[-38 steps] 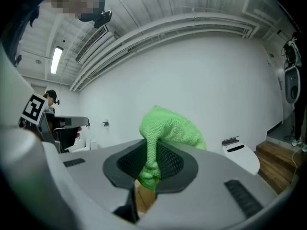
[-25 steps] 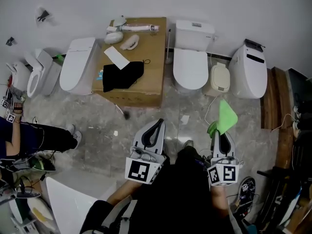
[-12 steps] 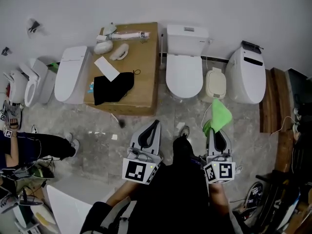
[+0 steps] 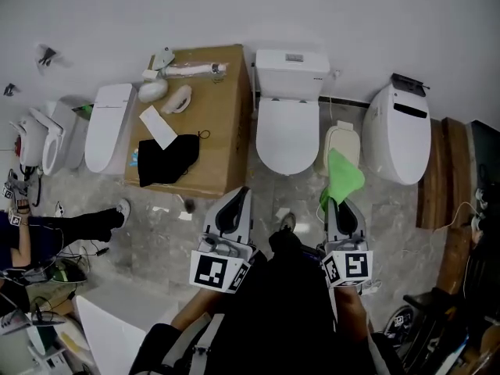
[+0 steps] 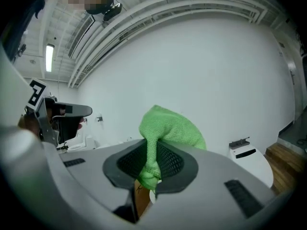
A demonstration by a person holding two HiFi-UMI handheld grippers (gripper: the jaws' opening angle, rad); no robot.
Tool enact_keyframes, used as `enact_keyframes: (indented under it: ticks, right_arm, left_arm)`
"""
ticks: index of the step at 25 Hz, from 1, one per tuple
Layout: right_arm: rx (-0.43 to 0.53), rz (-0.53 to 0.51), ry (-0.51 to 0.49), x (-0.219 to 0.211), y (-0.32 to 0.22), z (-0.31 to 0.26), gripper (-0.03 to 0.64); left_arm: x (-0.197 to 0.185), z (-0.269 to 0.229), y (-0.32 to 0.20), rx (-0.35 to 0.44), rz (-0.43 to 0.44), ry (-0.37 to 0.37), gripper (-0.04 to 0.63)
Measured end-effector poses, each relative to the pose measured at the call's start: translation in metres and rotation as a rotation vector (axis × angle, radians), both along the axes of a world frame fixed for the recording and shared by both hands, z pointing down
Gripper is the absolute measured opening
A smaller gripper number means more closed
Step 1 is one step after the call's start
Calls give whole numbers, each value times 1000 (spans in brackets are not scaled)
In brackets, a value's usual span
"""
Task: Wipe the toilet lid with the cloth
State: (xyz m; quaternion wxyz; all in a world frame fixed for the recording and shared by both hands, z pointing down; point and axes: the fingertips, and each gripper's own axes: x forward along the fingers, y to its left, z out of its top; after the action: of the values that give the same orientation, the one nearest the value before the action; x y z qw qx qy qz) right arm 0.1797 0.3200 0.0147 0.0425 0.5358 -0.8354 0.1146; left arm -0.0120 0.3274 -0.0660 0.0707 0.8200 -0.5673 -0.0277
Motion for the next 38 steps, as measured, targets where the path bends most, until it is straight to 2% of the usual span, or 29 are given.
enact_keyframes:
  ticks: [4,10,15,21,27,33,38]
  right_arm:
    - [1,-48,9,6,-44,6,65]
    - [-35,-88,20,-1,-105,30,66]
    - [-49,-118,54,-22,-158,49,64]
    - [-89,-161,103,-58,-234,90,65]
    - [-161,-222,165,-98,-311,154,65]
    - [-228,-303,249,-133,-372,228,64]
    - [-273,-389,318,-158,-407,299,65]
  left_arm:
    - [9,2,-30,2,-33,-19,-2]
    - [2,8,-75,-15,-75,-22,-2]
    - [-13,24,-118,-26,-75,-22,-2]
    - [-36,51,-190,-77,-56,-5,-2]
    - [-60,76,-257,-76,-37,6,-2]
    - [-83,124,-305,-167,-47,10,-2]
    - [-95,160,-335,-187,-38,39,-2]
